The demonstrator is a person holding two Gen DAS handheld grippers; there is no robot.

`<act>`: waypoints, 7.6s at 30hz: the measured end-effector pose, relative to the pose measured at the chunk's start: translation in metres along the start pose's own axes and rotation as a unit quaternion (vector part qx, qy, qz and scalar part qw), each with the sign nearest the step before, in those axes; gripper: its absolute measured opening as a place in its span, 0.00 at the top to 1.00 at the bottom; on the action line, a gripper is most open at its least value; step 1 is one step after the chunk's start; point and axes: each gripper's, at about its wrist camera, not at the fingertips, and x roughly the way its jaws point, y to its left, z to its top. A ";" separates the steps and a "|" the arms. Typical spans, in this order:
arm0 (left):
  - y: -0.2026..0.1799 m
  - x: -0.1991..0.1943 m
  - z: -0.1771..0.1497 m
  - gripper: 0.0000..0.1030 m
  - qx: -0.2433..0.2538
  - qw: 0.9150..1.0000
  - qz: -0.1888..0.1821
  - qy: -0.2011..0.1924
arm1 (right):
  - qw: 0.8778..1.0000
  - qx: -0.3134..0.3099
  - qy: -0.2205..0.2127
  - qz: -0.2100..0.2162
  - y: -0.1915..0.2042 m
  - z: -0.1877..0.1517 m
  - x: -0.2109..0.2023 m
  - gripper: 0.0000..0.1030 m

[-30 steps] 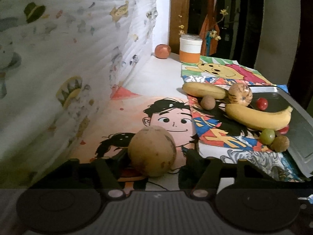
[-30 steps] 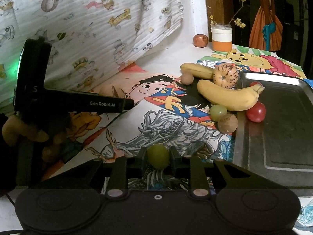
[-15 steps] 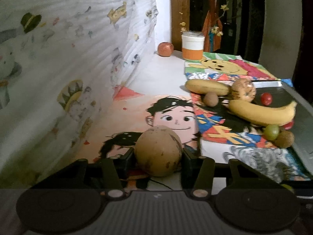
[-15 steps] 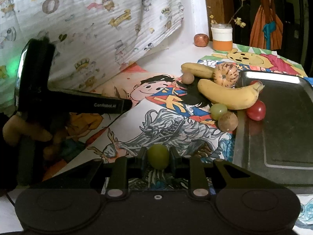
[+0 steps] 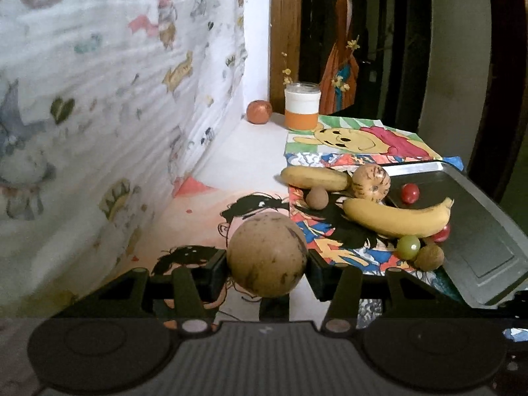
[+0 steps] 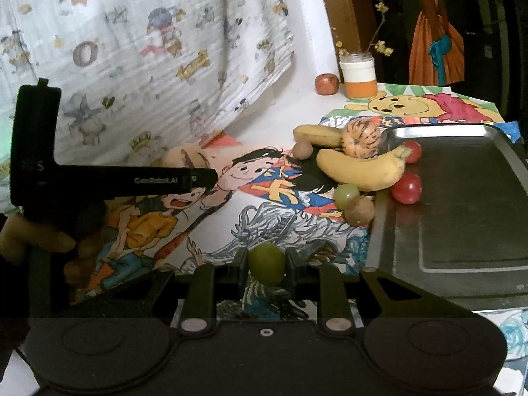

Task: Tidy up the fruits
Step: 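Lower the grape and brown round fruit into the tray and open both grippers, then raise both grippers away from the tray, then move both grippers toward the banana and the spotted round fruit, then grasp the yellow banana with the right gripper while the left grasps a small brown fruit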

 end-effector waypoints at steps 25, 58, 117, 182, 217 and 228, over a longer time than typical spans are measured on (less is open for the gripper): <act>-0.114 -0.007 0.019 0.47 -0.010 0.986 -0.167 0.008 | 0.991 0.028 -0.081 -0.104 -0.113 0.005 -0.096 0.75; -0.170 0.022 -0.016 0.46 0.051 0.978 -0.195 0.058 | 0.991 0.035 -0.031 -0.123 -0.145 -0.021 -0.062 0.75; -0.011 -0.185 -0.012 0.00 -0.030 0.996 -0.010 -0.087 | 0.983 -0.049 -0.115 -0.133 0.004 0.031 -0.225 0.01; -0.009 0.140 0.060 0.19 -0.011 0.992 -0.122 0.032 | 0.959 -0.262 0.110 0.007 -0.063 0.103 0.109 0.52; -0.003 0.154 0.060 0.72 -0.050 0.983 -0.164 0.058 | 0.974 -0.176 0.139 0.041 -0.078 0.112 0.132 0.63; -0.009 0.141 0.060 0.72 -0.059 0.983 -0.166 0.057 | 0.982 -0.145 0.109 0.044 -0.088 0.111 0.110 0.63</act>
